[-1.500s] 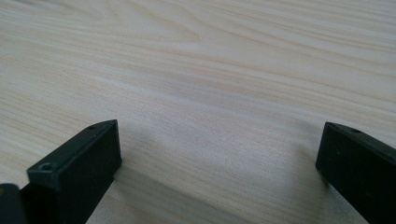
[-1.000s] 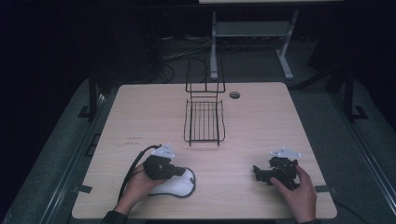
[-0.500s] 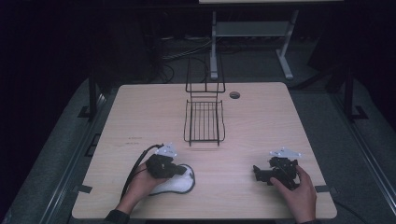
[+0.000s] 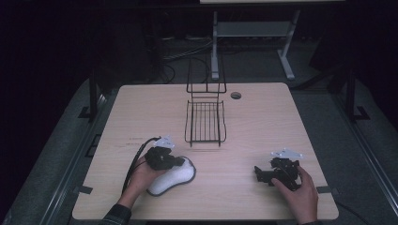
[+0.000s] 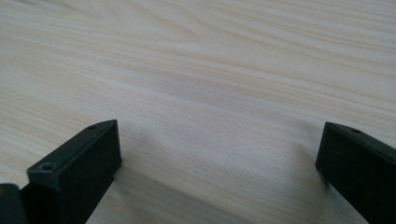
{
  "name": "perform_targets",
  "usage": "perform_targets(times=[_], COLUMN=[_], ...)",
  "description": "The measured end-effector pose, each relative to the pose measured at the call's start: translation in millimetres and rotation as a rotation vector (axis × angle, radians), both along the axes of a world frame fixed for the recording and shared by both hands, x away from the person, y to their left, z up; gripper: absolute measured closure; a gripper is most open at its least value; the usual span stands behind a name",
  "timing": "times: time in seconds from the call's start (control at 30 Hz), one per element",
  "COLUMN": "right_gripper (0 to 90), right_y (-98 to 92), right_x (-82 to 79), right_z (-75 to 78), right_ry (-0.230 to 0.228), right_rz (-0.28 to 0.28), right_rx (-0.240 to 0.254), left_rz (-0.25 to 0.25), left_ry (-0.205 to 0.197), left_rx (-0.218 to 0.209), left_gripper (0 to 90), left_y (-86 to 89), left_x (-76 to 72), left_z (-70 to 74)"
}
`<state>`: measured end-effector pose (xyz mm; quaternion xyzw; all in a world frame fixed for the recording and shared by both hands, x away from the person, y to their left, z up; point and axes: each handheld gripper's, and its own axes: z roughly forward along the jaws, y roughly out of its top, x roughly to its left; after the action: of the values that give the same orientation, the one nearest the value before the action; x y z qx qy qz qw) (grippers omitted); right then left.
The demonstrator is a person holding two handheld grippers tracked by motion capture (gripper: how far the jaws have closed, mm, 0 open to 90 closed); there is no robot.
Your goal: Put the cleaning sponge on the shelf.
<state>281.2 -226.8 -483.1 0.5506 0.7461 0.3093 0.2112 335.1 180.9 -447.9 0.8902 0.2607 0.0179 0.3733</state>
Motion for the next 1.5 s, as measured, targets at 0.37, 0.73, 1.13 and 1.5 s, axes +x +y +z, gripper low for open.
perform_targets(times=[0.37,0.73,1.13,1.5], right_gripper=[0.0,0.0,0.0,0.0], right_y=[0.0,0.0,-0.1,-0.1], right_x=[0.0,0.0,0.0,-0.1], right_z=[0.0,0.0,0.0,0.0], right_ry=[0.0,0.0,0.0,0.0], right_rz=[0.0,0.0,0.001,0.001], right_rx=[0.0,0.0,0.0,0.0], left_rz=[0.016,0.087,0.093,0.066], left_ry=[-0.001,0.002,-0.001,-0.02], left_rx=[-0.037,-0.057,-0.047,0.012], left_gripper=[89.6,56.0,17.7,12.6], left_y=[11.9,37.6,43.9,40.0], left_x=[-4.4,-11.8,-24.2,-25.9], left_z=[10.8,18.2,14.8,3.4])
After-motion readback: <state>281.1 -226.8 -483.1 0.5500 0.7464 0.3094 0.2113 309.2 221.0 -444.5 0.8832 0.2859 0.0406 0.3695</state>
